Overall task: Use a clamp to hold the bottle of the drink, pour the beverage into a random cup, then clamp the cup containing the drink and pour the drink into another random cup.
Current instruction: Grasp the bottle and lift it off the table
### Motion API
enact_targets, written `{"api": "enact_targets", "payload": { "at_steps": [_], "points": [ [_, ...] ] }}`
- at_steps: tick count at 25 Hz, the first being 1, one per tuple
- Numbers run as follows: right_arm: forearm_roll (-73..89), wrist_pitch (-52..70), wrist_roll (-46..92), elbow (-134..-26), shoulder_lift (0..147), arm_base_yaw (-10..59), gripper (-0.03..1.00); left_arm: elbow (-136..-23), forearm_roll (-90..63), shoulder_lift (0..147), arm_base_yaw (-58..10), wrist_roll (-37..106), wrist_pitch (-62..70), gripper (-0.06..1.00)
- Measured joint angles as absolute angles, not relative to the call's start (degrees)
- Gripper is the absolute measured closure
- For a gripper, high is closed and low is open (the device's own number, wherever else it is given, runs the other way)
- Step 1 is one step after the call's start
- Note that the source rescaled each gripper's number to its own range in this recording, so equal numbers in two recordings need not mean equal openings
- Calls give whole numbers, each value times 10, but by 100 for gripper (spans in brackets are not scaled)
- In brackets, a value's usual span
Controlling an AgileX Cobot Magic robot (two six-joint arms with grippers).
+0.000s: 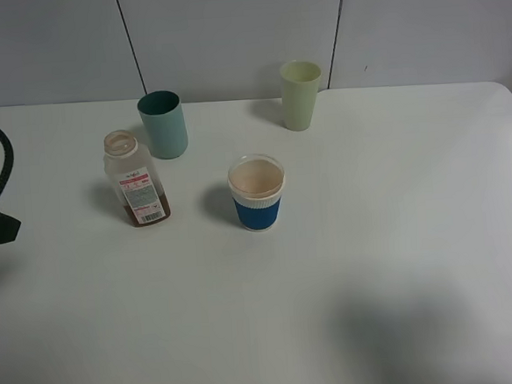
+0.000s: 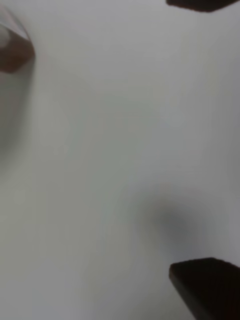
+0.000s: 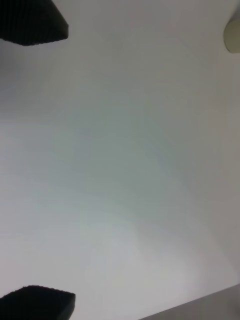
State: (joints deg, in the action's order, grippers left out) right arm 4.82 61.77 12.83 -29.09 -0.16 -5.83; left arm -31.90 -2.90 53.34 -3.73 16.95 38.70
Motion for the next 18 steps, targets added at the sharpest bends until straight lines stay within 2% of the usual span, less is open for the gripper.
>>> {"api": "enact_targets", "payload": {
  "at_steps": [18],
  "points": [
    [48,618,128,-291,-2,-58,8,-257,25,704,-37,206,163,-6]
  ]
}}
